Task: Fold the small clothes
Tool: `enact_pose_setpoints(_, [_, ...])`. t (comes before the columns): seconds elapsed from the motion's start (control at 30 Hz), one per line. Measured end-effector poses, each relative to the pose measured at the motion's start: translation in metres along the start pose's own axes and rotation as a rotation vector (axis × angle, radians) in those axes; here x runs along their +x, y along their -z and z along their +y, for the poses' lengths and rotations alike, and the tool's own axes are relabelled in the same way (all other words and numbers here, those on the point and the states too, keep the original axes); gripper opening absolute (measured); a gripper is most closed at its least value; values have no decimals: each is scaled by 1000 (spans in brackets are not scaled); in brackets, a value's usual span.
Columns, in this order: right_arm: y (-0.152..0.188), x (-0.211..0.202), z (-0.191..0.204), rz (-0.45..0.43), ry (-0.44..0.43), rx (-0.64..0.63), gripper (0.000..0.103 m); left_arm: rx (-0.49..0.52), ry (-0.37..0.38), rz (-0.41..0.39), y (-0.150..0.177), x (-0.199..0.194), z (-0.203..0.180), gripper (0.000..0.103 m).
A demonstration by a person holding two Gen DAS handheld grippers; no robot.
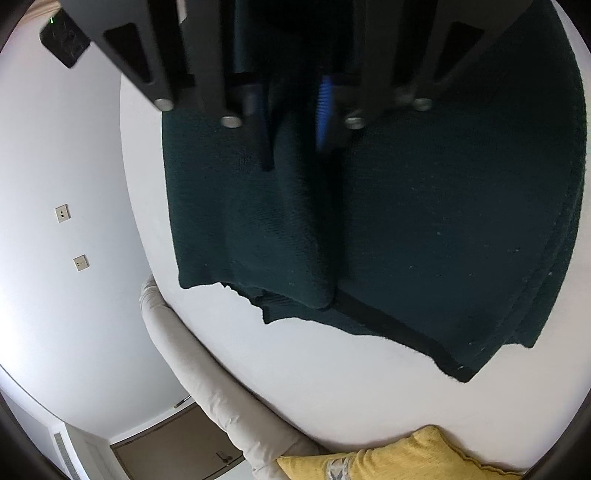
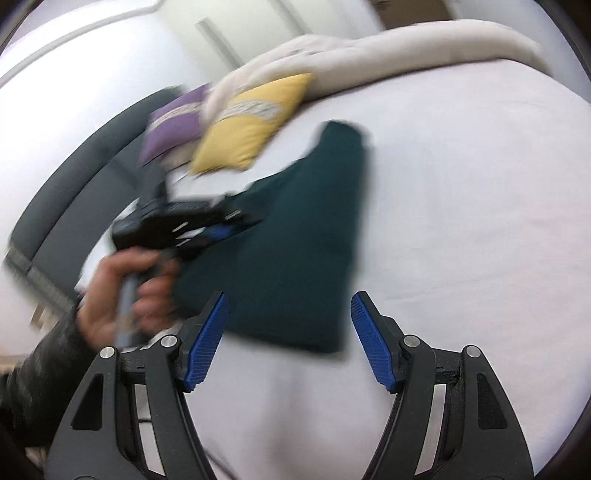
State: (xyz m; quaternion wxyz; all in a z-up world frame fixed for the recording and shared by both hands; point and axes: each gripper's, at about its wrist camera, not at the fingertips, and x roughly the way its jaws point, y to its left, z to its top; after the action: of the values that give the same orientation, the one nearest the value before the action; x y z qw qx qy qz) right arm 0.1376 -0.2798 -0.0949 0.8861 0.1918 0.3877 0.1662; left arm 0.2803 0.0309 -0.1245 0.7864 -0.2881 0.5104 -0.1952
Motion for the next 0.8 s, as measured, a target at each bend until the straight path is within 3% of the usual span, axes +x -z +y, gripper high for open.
enact_pose_setpoints(0.13, [-13,6,-15,-28,104,36,67,-2,27,-9,1,-12,5,15])
enact_pose_setpoints(0.27, [-24,28,6,-16,204,-93,67,-3,45,-29,-4,-34,13,14])
enact_pose_setpoints(0.43, [-21,67,42,67,201,-234,67,-14,38,-78,-16,-74,36,13])
enact_pose_setpoints(0.6, [-13,79,80,75,161,-307,67,-38,12,-121,-28,-109,70,13])
enact_pose_setpoints(0.8, [0,93,104,122,213,-366,69,-87,-37,-91,-25,-93,107,13])
